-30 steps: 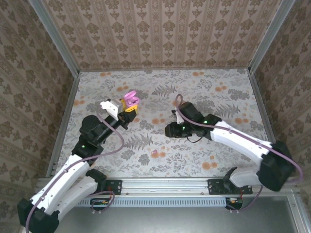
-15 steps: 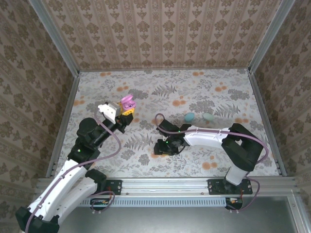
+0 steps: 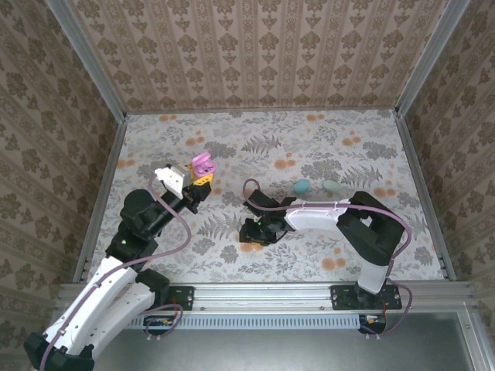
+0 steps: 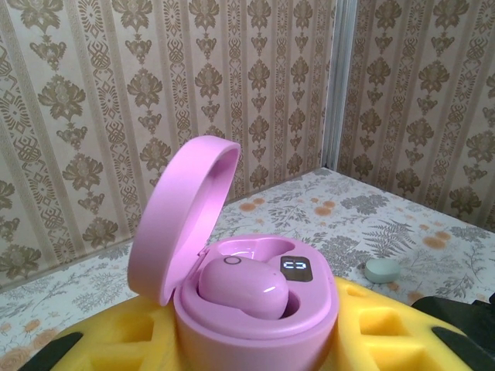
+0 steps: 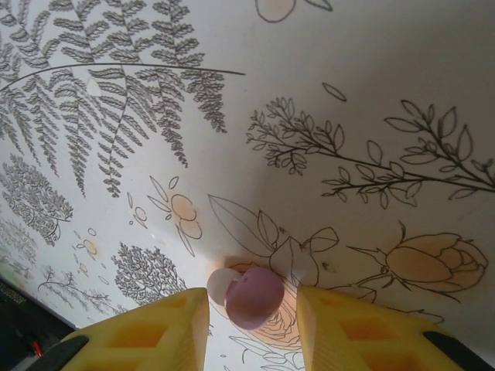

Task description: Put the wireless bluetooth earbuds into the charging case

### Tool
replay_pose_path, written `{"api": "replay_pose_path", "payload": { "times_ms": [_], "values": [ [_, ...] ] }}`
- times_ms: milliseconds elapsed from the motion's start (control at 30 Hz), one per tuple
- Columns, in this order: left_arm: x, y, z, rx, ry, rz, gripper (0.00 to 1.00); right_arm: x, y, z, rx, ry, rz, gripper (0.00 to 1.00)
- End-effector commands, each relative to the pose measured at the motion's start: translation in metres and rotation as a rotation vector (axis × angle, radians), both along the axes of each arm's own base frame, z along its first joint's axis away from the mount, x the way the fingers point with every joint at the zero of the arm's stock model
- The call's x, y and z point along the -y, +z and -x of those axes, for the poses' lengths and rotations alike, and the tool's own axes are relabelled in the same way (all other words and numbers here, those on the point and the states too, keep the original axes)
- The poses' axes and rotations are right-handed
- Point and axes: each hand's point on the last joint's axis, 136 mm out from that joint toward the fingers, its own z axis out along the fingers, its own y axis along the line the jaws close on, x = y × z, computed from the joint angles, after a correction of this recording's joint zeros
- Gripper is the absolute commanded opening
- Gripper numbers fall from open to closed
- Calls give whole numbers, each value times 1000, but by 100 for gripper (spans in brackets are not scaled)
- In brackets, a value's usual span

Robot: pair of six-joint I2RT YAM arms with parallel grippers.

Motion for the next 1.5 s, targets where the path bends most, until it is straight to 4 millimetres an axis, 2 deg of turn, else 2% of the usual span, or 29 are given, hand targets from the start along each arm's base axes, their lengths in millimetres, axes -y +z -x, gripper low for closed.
{"api": "replay_pose_path", "payload": {
  "times_ms": [0,267,667,1167,1300,1467],
  "values": [
    [-3,19,4,57,-2,10,32,-7,2,-6,2,-20,-4,36],
    [-3,20,3,56,-1,12,32,-15,1,-10,9,21,0,32],
    [-3,21,2,54,0,15,32,-4,-13,-3,23,111,175,31],
    [-2,22,1,50,-6,19,32,-6,-23,-6,39,143,217,25],
    [-1,19,0,45,-8,13,32,-6,-10,-11,84,142,204,23],
    [4,6,-4,14,-22,-11,32,2,20,-18,160,125,170,23]
  ]
}}
